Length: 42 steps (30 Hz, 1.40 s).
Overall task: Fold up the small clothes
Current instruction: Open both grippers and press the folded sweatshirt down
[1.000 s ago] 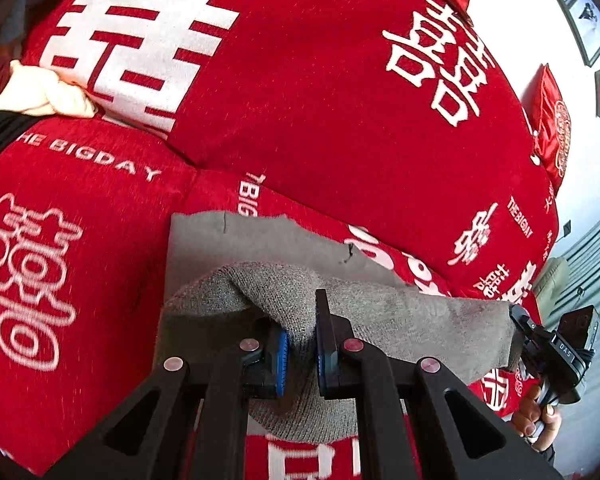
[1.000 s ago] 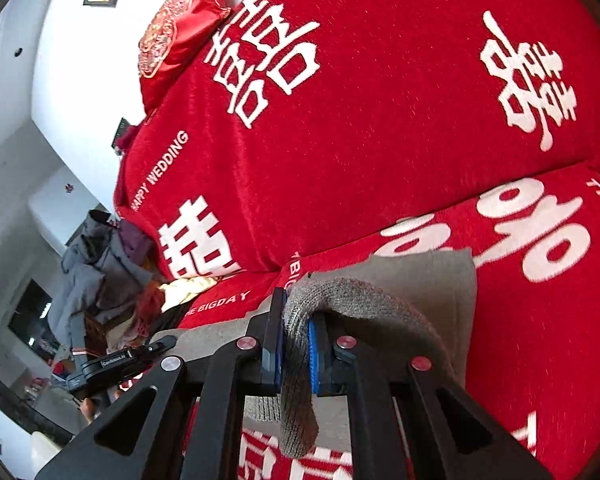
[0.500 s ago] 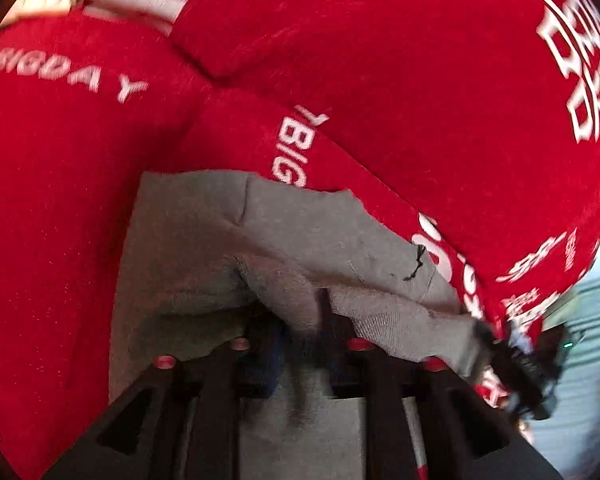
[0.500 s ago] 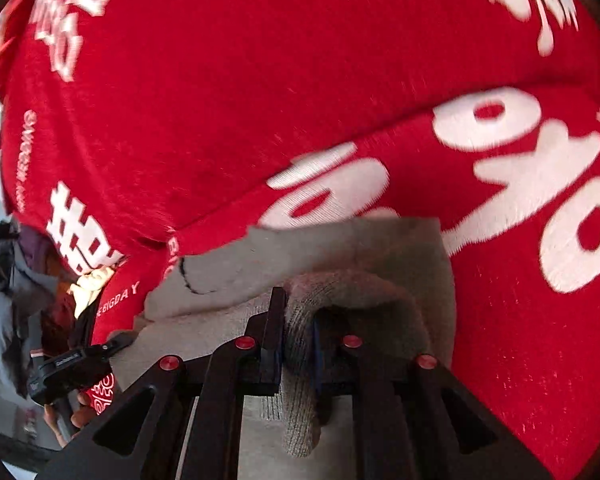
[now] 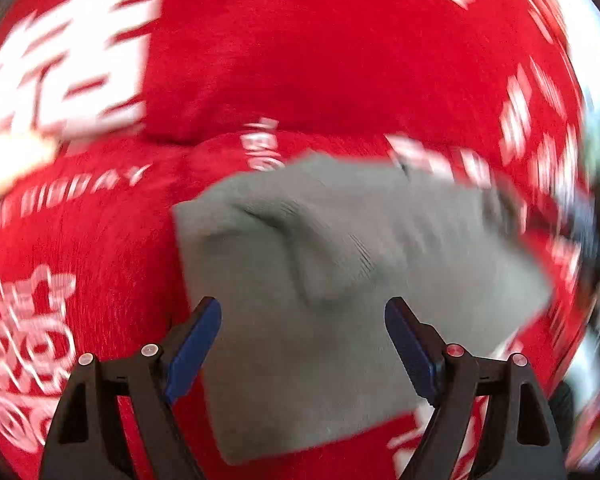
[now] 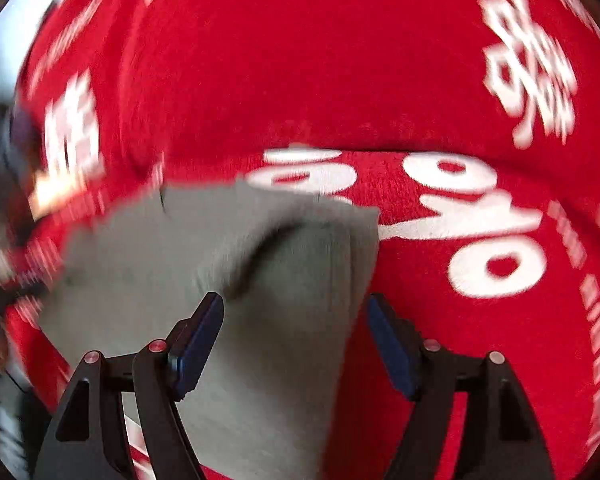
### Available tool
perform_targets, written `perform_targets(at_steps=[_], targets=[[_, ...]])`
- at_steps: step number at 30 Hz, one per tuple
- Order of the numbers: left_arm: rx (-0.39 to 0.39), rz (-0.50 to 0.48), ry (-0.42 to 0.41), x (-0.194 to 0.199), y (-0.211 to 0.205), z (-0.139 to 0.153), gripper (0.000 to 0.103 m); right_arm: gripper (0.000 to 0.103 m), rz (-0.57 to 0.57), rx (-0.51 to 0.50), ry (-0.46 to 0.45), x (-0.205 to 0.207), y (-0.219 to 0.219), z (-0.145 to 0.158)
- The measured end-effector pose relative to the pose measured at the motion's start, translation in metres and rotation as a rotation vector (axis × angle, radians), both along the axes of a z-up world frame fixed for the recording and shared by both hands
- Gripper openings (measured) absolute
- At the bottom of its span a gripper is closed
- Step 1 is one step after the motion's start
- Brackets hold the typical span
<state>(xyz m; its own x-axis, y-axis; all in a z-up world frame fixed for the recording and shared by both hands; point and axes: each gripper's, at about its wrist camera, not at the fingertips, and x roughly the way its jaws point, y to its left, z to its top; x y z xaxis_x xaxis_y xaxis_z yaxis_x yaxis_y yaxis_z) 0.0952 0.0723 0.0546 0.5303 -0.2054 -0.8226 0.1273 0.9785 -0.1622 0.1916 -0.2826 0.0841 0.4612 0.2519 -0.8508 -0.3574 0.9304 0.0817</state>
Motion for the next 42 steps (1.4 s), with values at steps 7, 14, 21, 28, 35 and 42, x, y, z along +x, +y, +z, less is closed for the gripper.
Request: perform_targets(at_steps=[7,14,21,28,35,42], targets=[[0.097,-0.239,0.067,0.042,-0.054,-0.028,0.089,0.077,0.219,-0.226,-0.038,0.011,0.044,-0.025],[-0.167,0.035,0.135,0.119,0.012,-0.027,0.089,0.077,0.048,-0.054,0.018,0.085,0.047,-0.026],[-0.542,0.457,0.183,0.127,0.106,-0.050,0.089,0.077,-0.182,0.160,0.108,0.108,0.013,-0.021],[-0.373,0.370,0.113,0.103,0.087,-0.026,0.089,0.077,-0.169,0.076,-0.058,0.077,0.026,0.009],[-0.141,0.196,0.123,0.133,0.016,-0.032,0.089,0.077,-0.034,0.000,-0.076,0.063,0.061,0.006],[-0.076,0.367,0.235,0.177,0.045,-0.072,0.089,0.077,-0.045,-0.071,0.111,0.129,0.078,-0.052]])
